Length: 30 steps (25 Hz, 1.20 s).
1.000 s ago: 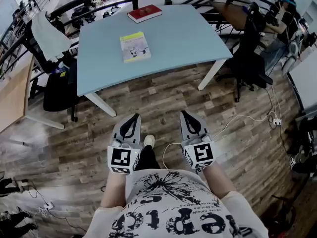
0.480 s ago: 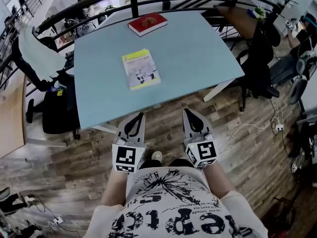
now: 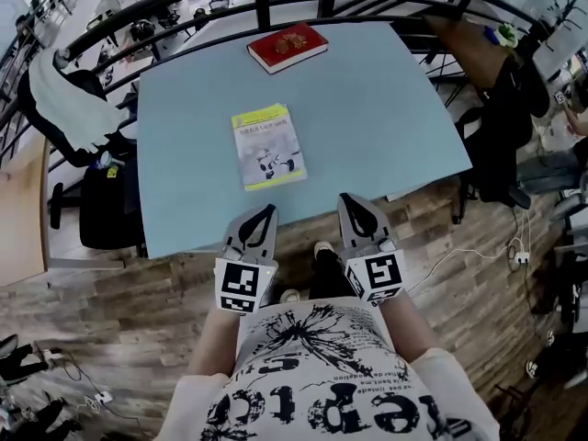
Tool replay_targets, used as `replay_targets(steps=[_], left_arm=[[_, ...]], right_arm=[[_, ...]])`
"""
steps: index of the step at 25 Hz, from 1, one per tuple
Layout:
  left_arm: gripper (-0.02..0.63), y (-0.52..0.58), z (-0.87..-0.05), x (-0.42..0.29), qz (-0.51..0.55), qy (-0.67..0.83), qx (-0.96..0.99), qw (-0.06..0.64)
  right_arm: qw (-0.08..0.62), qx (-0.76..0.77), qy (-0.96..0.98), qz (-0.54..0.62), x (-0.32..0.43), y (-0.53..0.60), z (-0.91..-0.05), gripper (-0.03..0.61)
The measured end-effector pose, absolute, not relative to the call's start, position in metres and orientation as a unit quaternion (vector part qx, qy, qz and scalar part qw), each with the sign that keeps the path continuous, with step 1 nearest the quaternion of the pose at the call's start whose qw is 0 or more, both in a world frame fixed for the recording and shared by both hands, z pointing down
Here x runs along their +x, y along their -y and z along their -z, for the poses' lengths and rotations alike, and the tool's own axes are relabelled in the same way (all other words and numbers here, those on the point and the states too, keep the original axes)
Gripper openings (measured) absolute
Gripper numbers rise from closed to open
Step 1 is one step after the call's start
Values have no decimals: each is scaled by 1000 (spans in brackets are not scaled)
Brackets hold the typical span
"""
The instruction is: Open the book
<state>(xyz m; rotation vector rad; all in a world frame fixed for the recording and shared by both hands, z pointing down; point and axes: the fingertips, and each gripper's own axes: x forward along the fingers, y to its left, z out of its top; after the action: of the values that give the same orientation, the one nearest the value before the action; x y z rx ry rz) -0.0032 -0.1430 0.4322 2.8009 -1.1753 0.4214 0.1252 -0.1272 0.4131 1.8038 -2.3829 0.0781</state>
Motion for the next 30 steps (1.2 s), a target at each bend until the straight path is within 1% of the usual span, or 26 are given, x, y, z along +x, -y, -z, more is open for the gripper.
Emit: replay_targets(steps=[5, 10, 15, 16, 18, 21, 25, 30], left_arm=[[20, 191, -450, 31, -152, 399, 901, 74], [21, 227, -485, 71, -200, 405, 887, 99], [25, 254, -529, 98, -246, 408, 869, 131], [34, 258, -541, 101, -261, 407, 864, 141], [101, 265, -567, 106, -294, 404, 852, 154], [120, 273, -600, 111, -332, 406, 834, 169], [147, 277, -628, 114, -347, 423, 809, 213], [147, 285, -652, 109, -375, 442, 785, 216]], right_arm=[[88, 559, 824, -31, 145, 182, -418, 11], [105, 519, 847, -37, 168, 227, -432, 11], [97, 499, 859, -59, 194, 262, -440, 11], [98, 495, 861, -61, 199, 267, -443, 11], [103, 488, 865, -64, 208, 277, -451, 11], [105, 478, 869, -73, 220, 288, -463, 11], [83, 467, 874, -105, 231, 296, -465, 11], [77, 467, 873, -116, 237, 304, -468, 11]])
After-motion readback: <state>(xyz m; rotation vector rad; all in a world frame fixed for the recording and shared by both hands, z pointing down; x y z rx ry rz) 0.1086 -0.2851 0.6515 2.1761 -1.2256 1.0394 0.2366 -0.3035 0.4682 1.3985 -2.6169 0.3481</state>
